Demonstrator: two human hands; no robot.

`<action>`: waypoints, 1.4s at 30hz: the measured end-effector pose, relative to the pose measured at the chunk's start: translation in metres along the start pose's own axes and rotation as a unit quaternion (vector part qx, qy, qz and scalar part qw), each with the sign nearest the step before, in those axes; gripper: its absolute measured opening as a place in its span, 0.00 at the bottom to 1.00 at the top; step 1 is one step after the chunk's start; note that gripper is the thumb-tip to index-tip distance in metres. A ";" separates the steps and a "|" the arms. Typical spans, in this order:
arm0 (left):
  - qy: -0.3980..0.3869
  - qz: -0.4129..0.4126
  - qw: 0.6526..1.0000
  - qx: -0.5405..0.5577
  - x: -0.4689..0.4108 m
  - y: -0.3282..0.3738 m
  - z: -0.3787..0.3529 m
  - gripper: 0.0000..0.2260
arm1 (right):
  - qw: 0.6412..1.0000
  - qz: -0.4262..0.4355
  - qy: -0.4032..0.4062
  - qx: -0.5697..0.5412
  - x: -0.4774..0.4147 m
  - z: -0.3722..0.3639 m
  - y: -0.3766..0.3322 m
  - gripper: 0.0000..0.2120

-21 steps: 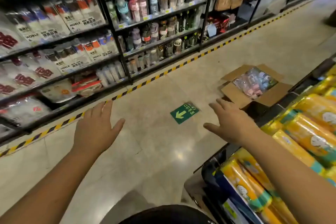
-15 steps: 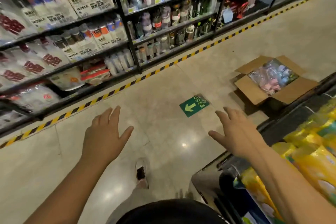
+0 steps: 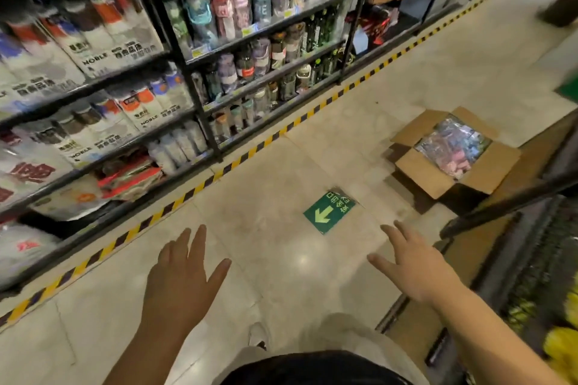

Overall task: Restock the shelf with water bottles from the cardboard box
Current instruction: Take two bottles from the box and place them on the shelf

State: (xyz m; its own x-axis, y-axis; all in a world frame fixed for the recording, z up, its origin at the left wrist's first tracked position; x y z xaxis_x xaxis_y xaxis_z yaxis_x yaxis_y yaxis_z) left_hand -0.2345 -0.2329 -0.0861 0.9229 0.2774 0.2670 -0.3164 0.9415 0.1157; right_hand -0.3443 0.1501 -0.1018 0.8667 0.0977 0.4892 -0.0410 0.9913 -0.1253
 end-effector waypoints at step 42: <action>-0.070 -0.480 0.857 -0.177 -0.670 0.690 0.069 0.46 | 0.871 -0.411 0.012 -0.268 -0.438 0.241 0.353 0.38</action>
State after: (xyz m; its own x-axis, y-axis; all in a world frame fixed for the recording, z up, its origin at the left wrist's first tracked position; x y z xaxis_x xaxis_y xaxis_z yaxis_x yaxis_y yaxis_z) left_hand -1.0862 0.2174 -0.1196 0.6778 -0.6592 0.3256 0.6821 0.7291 0.0559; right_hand -0.8576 0.4780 -0.1524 0.5042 -0.6343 0.5861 0.8312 0.5405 -0.1301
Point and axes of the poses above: each hand's wrist, its own x-axis away from the middle knuckle, its own z-axis out of the back of the hand, y = z × x, the point moved 9 cm from there along -x, towards the middle knuckle, and after that the axes turned 4 degrees about -z, right-handed, at the moved point
